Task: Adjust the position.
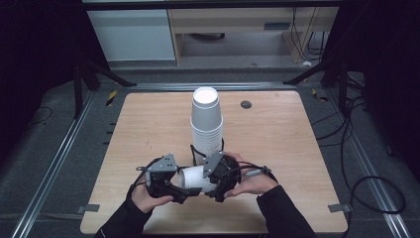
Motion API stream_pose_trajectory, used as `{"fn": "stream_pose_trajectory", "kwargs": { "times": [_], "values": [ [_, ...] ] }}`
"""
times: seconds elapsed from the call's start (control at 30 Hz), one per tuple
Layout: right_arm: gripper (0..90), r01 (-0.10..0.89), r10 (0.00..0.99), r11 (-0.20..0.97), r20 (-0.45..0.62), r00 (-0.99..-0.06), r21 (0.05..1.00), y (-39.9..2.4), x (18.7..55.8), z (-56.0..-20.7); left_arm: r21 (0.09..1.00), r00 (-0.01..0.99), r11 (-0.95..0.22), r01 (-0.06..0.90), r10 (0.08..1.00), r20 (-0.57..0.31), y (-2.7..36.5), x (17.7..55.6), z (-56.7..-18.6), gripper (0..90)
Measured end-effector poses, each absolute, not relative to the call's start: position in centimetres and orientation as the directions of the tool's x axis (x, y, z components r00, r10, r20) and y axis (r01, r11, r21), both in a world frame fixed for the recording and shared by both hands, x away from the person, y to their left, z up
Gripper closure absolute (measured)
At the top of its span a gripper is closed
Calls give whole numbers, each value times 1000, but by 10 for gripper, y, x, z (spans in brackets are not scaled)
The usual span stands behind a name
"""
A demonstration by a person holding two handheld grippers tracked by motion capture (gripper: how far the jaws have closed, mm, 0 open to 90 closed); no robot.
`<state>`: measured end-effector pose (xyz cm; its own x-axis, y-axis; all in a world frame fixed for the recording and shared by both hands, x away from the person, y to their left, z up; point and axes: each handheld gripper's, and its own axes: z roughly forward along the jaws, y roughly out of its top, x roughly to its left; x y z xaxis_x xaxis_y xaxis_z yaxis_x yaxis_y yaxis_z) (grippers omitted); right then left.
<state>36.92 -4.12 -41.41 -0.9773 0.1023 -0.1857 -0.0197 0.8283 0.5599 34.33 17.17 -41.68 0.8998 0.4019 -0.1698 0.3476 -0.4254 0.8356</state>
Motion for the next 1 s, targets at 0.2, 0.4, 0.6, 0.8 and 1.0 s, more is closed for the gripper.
{"fn": "stream_pose_trajectory", "kwargs": {
  "times": [0.2,0.4,0.6,0.8,1.0],
  "values": [
    [82,-15,106,827,-182,-978,562,-41,369,-414,834,900,-426,350,400,-173,172,344,-417,200],
    [65,-3,109,827,-166,-980,563,-41,371,-417,831,897,-424,361,401,-186,172,345,-418,203],
    [32,8,117,820,-153,-981,573,-43,371,-416,833,899,-426,352,401,-175,174,345,-416,204],
    [19,41,153,789,-131,-980,613,-51,373,-409,841,898,-415,347,404,-171,178,345,-413,204],
    [18,60,192,744,-127,-973,666,-68,373,-400,851,899,-400,340,405,-169,186,346,-411,204]
  ]
}}
